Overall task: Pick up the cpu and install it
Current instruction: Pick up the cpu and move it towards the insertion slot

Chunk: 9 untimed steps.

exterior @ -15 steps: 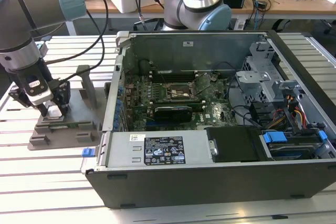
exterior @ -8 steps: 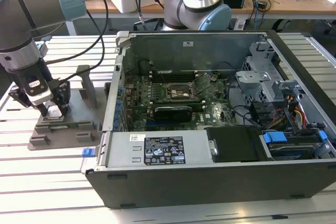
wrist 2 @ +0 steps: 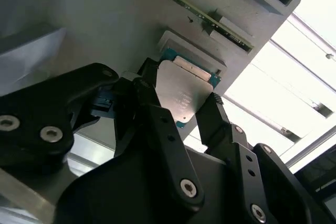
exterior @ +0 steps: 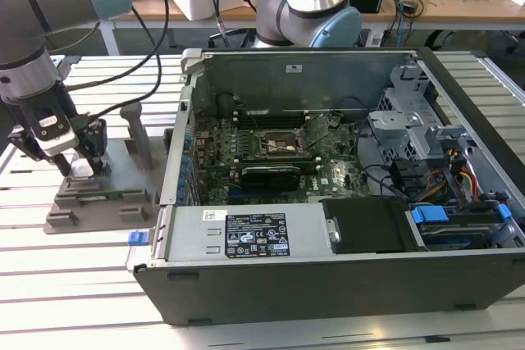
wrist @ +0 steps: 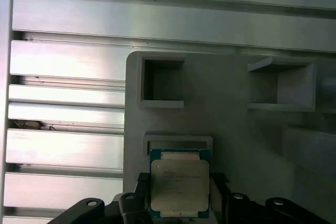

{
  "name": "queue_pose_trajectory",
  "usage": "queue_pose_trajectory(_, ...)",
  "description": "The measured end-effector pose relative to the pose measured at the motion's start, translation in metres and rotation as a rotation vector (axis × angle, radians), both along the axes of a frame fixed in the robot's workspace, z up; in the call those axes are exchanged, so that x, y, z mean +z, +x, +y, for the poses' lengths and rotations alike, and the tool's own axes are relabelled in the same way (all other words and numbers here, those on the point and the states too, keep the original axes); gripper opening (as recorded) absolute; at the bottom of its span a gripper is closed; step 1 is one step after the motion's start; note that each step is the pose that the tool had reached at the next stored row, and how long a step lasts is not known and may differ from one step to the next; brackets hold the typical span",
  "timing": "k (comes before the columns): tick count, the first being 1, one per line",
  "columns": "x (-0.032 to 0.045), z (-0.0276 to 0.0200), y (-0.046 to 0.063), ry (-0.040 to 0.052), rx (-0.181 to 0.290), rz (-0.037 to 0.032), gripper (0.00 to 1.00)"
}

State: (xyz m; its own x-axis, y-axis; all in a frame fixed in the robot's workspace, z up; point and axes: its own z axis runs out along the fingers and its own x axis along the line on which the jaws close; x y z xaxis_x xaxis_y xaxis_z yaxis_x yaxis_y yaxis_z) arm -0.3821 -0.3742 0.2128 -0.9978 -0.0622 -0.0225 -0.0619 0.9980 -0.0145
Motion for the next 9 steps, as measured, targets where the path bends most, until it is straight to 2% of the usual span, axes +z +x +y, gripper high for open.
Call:
queue_pose_trajectory(6,0.0191,0.0035,0.000,-0.0006,0.000,0.0000,0.55)
queue_pose_trajectory(8,0.0228,0.0038,0.000,-0.0008,0.000,0.0001,0.55)
queue_pose_trajectory(9,0.0275,0.0042,0.000,-0.0007,0.000,0.0000,0.55)
